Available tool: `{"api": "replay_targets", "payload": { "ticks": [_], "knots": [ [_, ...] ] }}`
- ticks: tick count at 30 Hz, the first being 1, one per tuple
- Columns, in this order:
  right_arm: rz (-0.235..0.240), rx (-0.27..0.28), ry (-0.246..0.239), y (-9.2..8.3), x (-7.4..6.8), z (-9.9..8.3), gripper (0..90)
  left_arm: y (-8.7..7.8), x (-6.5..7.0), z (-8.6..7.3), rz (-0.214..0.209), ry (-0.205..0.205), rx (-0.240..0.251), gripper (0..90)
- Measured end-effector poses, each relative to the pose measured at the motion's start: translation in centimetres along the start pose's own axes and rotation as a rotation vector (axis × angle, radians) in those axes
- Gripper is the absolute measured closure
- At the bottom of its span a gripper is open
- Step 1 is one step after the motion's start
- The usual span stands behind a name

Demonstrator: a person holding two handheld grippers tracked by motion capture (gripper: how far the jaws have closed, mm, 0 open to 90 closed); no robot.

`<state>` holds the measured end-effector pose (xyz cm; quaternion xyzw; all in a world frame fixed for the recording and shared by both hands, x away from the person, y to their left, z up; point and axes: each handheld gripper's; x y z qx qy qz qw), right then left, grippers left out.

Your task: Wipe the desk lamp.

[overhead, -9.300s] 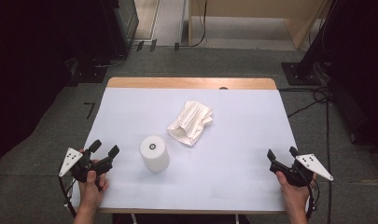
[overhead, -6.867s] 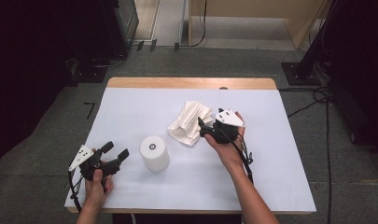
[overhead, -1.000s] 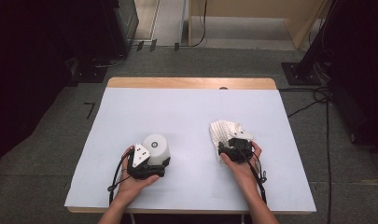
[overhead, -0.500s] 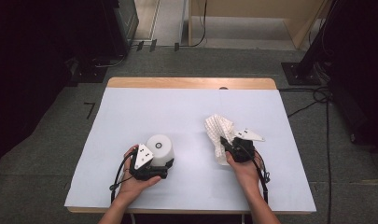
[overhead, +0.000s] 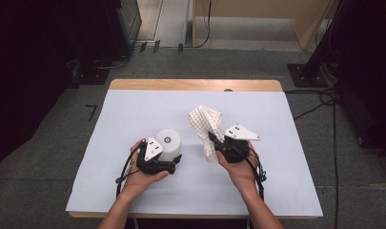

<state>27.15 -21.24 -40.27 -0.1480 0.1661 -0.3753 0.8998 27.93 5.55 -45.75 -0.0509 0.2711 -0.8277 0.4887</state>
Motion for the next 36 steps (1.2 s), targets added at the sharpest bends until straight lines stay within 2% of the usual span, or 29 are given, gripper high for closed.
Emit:
{"api": "replay_targets", "payload": {
  "ticks": [3,4,6,9,12,15,16,19,22,27,33,36],
  "knots": [
    [0.016,0.004,-0.002,0.0,-0.3,0.2,79.9,0.2,0.2,-0.2,0.003,0.018,-0.009,8.4],
    [0.042,0.006,-0.005,0.0,-0.6,0.3,79.8,0.7,0.7,-0.6,0.008,0.034,-0.035,8.4],
    [0.067,0.001,0.004,0.1,-0.9,0.4,79.8,0.9,1.0,-0.7,0.007,0.059,-0.048,8.4],
    [0.091,0.007,0.002,0.0,-1.6,0.7,79.6,1.0,1.3,-0.8,-0.025,0.047,-0.045,8.4],
    [0.119,0.011,-0.006,0.3,-2.6,1.0,79.2,1.1,1.8,-0.8,-0.032,0.06,-0.045,8.4],
    [0.145,-0.022,-0.023,1.1,-3.8,0.9,77.9,1.1,2.1,-0.6,-0.046,0.066,-0.042,8.3],
    [0.148,-0.031,-0.015,1.4,-4.2,0.8,77.7,1.1,2.2,-0.5,-0.047,0.069,-0.042,8.3],
    [0.15,-0.043,-0.012,2.2,-4.5,0.4,77.6,1.0,2.3,-0.3,-0.048,0.076,-0.045,8.3],
    [0.153,-0.042,-0.008,2.2,-4.3,0.3,77.8,0.8,2.3,-0.3,-0.053,0.074,-0.034,8.3],
    [0.126,-0.05,-0.012,2.1,-3.6,0.2,78.4,0.5,2.2,0.0,-0.056,0.086,-0.015,8.3],
    [0.093,-0.085,0.014,2.5,-2.4,-0.3,78.7,0.6,2.2,-0.1,-0.075,0.092,-0.022,8.3],
    [0.101,-0.096,0.037,2.6,-1.8,-0.5,78.4,0.7,2.3,-0.1,-0.076,0.107,-0.023,8.3]
  ]
}}
Point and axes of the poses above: each handheld gripper's, and its own axes: y roughly forward along the jaws, z roughly out of its top, x roughly to its right, and after that the axes turned 13 degrees about z, right-handed
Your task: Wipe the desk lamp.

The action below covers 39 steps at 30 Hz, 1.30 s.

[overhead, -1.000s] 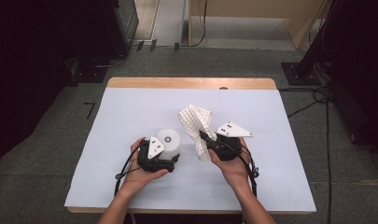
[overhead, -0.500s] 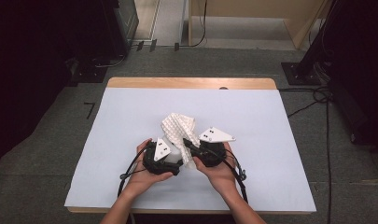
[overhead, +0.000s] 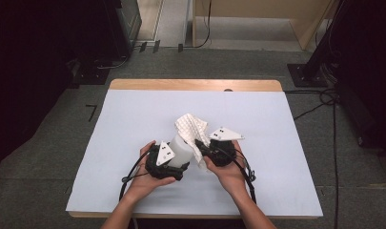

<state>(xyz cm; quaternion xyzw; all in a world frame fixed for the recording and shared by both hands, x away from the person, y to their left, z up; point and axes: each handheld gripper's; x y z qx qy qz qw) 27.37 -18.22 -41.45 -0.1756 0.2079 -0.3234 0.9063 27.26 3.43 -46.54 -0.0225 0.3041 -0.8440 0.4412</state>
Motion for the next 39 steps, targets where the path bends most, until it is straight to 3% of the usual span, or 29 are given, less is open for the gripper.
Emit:
{"api": "replay_targets", "payload": {
  "ticks": [4,8,12,15,17,21,22,25,27,30,36,39],
  "knots": [
    [0.012,0.008,-0.004,-0.4,0.0,0.3,78.4,0.0,0.3,0.1,0.008,0.014,0.0,8.4],
    [0.054,0.036,-0.027,-0.9,-1.3,1.0,78.4,0.0,1.0,0.3,0.034,0.08,0.001,8.5],
    [0.071,0.034,-0.062,-0.7,-2.6,1.4,78.4,-0.1,1.5,0.4,0.043,0.095,0.007,8.5],
    [0.046,0.018,-0.062,-0.3,-2.0,1.2,78.4,-0.2,1.3,0.3,0.034,0.094,0.005,8.5],
    [0.0,-0.014,-0.041,0.2,-0.8,0.7,78.6,-0.2,1.3,0.3,0.036,0.094,0.005,8.5],
    [0.013,-0.032,0.009,-0.2,0.3,0.4,79.3,-0.1,1.1,0.3,0.03,0.076,0.001,8.4],
    [0.036,-0.041,-0.008,-0.6,-0.1,0.5,79.7,-0.1,1.0,0.3,0.023,0.059,-0.001,8.5],
    [0.08,-0.011,-0.048,-0.9,-1.5,0.9,79.7,-0.1,1.1,0.2,0.027,0.062,0.01,8.5],
    [0.091,0.005,-0.073,-0.8,-2.4,1.1,79.7,-0.3,1.3,0.1,0.037,0.09,0.018,8.4],
    [0.088,0.028,-0.085,-0.3,-2.5,1.1,79.6,-0.4,1.5,0.0,0.041,0.11,0.029,8.5],
    [0.028,0.004,0.006,0.1,0.4,0.2,79.7,-0.3,1.3,0.1,0.033,0.094,0.017,8.4],
    [0.035,-0.022,0.035,-0.3,0.6,0.2,80.0,-0.3,0.9,0.0,0.018,0.074,0.01,8.4]
  ]
}}
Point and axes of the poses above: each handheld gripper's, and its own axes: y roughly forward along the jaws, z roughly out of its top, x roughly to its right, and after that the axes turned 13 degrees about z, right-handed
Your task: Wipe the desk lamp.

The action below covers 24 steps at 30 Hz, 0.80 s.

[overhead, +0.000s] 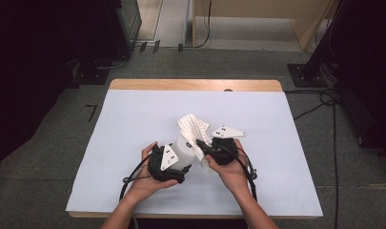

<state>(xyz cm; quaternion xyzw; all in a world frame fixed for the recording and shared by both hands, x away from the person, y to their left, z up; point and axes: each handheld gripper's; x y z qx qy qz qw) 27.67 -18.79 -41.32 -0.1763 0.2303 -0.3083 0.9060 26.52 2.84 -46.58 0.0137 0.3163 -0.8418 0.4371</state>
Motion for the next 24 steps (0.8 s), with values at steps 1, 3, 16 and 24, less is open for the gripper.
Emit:
{"api": "replay_targets", "payload": {
  "ticks": [1,3,16,24],
  "knots": [
    [0.016,0.003,-0.01,-0.1,-0.5,0.1,80.0,0.0,0.0,0.0,-0.001,-0.002,0.002,8.4],
    [0.05,0.014,-0.056,-0.2,-1.9,0.5,80.0,-0.1,0.1,-0.1,0.004,0.015,0.005,8.4],
    [-0.007,0.032,-0.013,0.5,-0.7,0.1,80.0,-0.2,0.2,-0.2,0.001,0.03,0.026,8.4],
    [0.107,0.039,-0.065,0.1,-3.4,1.0,80.0,-0.2,0.0,-0.3,-0.01,0.013,0.023,8.4]
  ]
}}
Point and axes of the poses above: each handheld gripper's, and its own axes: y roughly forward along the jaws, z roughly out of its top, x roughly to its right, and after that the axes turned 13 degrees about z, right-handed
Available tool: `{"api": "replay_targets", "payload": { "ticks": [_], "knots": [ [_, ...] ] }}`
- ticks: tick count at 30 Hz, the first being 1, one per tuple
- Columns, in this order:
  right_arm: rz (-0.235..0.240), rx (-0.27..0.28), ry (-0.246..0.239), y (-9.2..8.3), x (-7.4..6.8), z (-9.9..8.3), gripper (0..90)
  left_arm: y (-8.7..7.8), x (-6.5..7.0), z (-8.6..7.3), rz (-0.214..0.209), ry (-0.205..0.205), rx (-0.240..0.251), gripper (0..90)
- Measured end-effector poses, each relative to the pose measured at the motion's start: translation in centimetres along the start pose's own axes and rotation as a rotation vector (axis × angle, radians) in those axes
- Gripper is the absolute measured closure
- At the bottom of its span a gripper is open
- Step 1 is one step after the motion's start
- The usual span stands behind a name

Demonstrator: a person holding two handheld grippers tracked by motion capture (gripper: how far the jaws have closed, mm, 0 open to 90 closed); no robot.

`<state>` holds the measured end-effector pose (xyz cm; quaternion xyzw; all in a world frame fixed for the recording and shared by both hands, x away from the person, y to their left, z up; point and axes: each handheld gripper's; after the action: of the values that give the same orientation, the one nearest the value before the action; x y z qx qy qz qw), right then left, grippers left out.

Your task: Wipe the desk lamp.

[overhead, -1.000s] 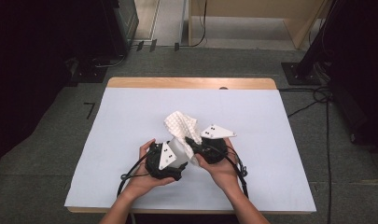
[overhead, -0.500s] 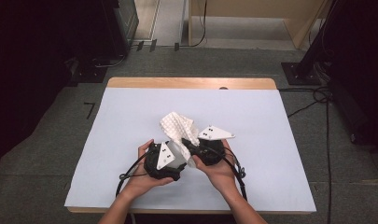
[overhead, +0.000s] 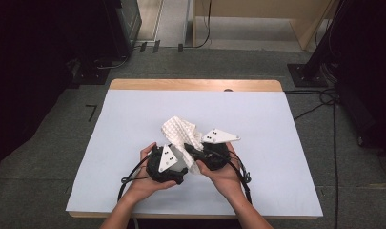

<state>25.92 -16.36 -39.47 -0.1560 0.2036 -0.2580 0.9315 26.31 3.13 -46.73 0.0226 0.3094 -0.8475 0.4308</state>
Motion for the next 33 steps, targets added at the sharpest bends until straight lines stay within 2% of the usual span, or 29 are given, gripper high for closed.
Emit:
{"api": "replay_targets", "payload": {
  "ticks": [2,6,8,11,12,13,15,17,19,23,29,33],
  "knots": [
    [-0.029,-0.006,-0.006,0.1,0.4,-0.1,80.0,0.1,0.1,0.0,0.003,0.006,0.007,8.4],
    [-0.099,-0.011,0.052,-0.3,2.7,-0.7,79.9,0.3,-0.1,0.1,0.016,-0.01,0.01,8.4],
    [-0.134,0.008,0.066,-1.0,3.5,-0.9,79.9,0.5,-0.5,0.1,0.018,-0.055,0.017,8.4],
    [-0.185,0.04,0.054,-1.8,4.4,-1.1,79.8,0.8,-1.0,0.1,0.039,-0.137,0.041,8.3],
    [-0.185,0.04,0.054,-1.8,4.4,-1.1,79.8,0.8,-1.0,0.1,0.039,-0.137,0.041,8.3],
    [-0.207,0.062,0.056,-2.4,4.8,-1.2,79.8,1.1,-1.5,-0.1,0.059,-0.189,0.05,8.3],
    [-0.227,0.063,0.044,-2.5,5.0,-1.3,79.8,1.5,-1.8,-0.4,0.052,-0.213,0.038,8.3],
    [-0.244,0.06,0.041,-2.5,5.2,-1.7,79.7,1.7,-1.9,-0.7,0.058,-0.207,0.02,8.3],
    [-0.254,0.054,0.039,-2.4,5.4,-1.9,79.7,1.7,-2.0,-0.7,0.052,-0.21,0.023,8.3],
    [-0.273,0.018,0.052,-2.1,6.2,-3.0,79.7,1.2,-2.2,-1.1,0.037,-0.19,0.012,8.3],
    [-0.29,-0.101,0.035,-0.5,6.7,-4.9,79.4,0.3,-2.6,-2.5,0.012,-0.185,0.015,8.1],
    [-0.288,-0.152,0.041,0.4,7.2,-6.1,79.4,0.1,-2.5,-2.8,0.008,-0.181,0.027,7.9]
  ]
}}
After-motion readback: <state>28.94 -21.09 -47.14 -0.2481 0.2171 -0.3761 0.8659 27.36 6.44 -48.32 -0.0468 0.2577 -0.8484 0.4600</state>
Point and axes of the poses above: each handheld gripper's, and its own axes: y roughly forward along the jaws, z roughly out of its top, x roughly to its right, and after that the axes turned 13 degrees about z, right-handed
